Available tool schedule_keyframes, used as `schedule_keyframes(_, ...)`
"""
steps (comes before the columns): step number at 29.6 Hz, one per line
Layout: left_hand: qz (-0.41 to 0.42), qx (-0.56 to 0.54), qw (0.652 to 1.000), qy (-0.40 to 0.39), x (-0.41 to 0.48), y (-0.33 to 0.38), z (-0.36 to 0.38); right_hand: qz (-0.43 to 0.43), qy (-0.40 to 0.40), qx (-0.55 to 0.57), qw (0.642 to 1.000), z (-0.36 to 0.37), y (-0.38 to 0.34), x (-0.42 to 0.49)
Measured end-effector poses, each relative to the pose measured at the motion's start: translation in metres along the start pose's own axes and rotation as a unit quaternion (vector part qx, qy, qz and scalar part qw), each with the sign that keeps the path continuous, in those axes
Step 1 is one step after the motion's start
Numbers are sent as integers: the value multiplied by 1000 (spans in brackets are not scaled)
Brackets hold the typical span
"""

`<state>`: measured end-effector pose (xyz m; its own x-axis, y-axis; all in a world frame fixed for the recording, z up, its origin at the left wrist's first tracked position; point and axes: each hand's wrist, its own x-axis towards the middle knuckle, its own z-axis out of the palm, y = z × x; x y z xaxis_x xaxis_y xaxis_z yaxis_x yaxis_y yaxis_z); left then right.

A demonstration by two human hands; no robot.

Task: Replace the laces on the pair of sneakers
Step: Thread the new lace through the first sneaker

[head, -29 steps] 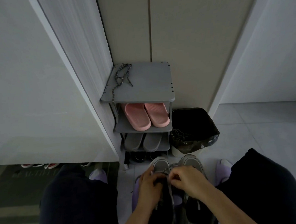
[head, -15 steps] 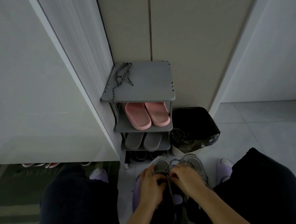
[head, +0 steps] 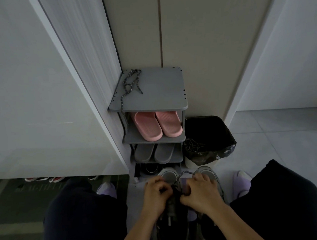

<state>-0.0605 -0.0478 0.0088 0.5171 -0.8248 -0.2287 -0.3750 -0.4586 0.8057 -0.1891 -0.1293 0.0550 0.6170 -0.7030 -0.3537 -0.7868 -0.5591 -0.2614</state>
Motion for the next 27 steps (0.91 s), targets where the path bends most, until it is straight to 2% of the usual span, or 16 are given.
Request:
schedule_keyframes(4,-17,-93,994,54,-10,2,-10,-11,45,-7,999,7,-9,-6)
schedule_keyframes(7,-13,-103,993,57,-19,6,-5,-2,57,-54,997,14,-19,-8)
schedule_keyframes(8,-12,-107,992,60,-21,9,-3,1,84,-57,995,14,-21,-9)
schedule_keyframes(11,-31,-160,979,121,-26,13,-9,33,109,-44,993,17,-18,-10)
schedule_keyframes(15,-110,-295,928,201,-6,-28,-90,62,120,-44,990,18,-8,-13)
schedule_keyframes(17,-126,-411,854,294,3,-47,-137,44,129,-38,990,26,-7,-16)
schedule_keyframes(18,-121,-415,840,327,4,-49,-151,34,121,-30,992,27,-11,-16)
schedule_keyframes(19,-115,-399,844,340,3,-45,-157,25,116,-27,993,32,-13,-16)
schedule_keyframes(21,-112,-262,904,320,1,-22,-143,9,119,-19,993,35,-17,-16)
schedule_keyframes(22,-93,-183,940,272,-1,-14,-124,8,118,-11,993,31,-17,-15)
schedule_keyframes(23,-45,-93,977,187,-4,-8,-102,3,113,-6,994,26,-16,-14)
schedule_keyframes(24,-4,3,996,84,-11,-2,-79,-5,98,1,995,22,-15,-13)
schedule_keyframes(25,26,90,996,-4,-15,-1,-58,-24,77,10,997,19,-12,-11)
schedule_keyframes(27,64,230,969,-65,-18,5,-30,-39,15,23,999,14,-12,-11)
